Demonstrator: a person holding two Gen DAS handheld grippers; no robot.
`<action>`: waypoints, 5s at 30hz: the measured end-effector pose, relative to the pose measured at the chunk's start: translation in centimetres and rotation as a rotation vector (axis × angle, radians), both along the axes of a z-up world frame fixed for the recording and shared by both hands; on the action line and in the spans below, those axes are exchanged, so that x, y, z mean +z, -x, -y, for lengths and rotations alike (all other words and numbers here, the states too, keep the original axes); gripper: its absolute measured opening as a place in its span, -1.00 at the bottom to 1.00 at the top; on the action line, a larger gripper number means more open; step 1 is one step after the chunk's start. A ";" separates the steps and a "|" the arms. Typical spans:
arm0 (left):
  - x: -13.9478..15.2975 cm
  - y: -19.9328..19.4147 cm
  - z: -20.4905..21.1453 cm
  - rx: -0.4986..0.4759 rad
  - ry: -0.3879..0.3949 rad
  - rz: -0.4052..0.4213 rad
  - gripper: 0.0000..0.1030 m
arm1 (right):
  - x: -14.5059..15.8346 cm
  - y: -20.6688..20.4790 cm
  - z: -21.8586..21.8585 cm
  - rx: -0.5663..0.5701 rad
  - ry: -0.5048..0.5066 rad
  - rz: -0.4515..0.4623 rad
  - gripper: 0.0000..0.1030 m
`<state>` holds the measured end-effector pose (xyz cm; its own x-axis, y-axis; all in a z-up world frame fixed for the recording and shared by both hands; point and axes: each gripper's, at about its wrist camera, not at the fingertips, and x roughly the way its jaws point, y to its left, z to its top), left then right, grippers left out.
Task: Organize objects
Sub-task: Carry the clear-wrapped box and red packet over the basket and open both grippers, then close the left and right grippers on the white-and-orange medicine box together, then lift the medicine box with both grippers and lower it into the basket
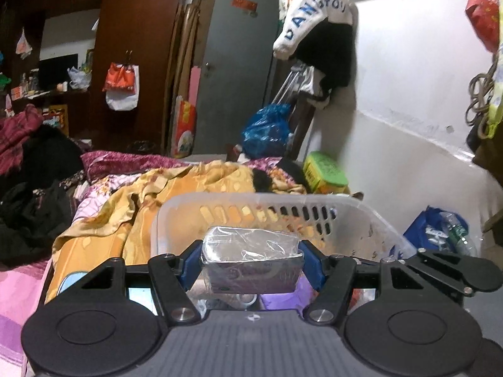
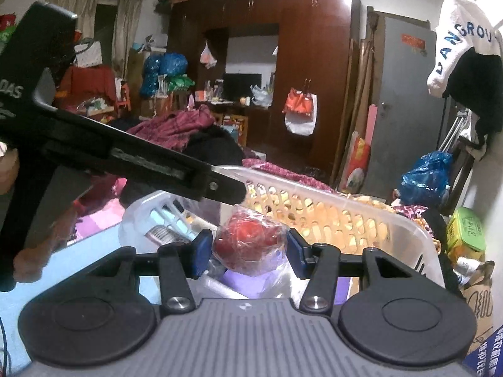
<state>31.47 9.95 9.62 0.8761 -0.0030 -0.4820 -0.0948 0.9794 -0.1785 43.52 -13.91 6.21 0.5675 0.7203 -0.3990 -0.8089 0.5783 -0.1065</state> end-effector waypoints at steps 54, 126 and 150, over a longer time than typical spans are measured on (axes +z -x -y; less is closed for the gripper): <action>-10.0 14.3 2.5 -0.136 -0.024 0.047 0.77 | -7.7 5.8 6.4 -0.134 -0.141 -0.246 0.56; 2.6 2.9 6.5 -0.111 -0.131 0.352 -0.06 | 2.5 -1.4 6.3 -0.199 -0.250 0.098 -0.32; 0.1 -2.9 4.2 -0.033 -0.111 0.157 -0.04 | 0.9 -3.9 2.8 -0.239 -0.136 0.061 -0.29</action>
<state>34.36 5.79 9.74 0.9410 0.0125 -0.3383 -0.0417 0.9960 -0.0790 47.43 -16.73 7.15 0.7479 0.6076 -0.2674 -0.6422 0.7642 -0.0595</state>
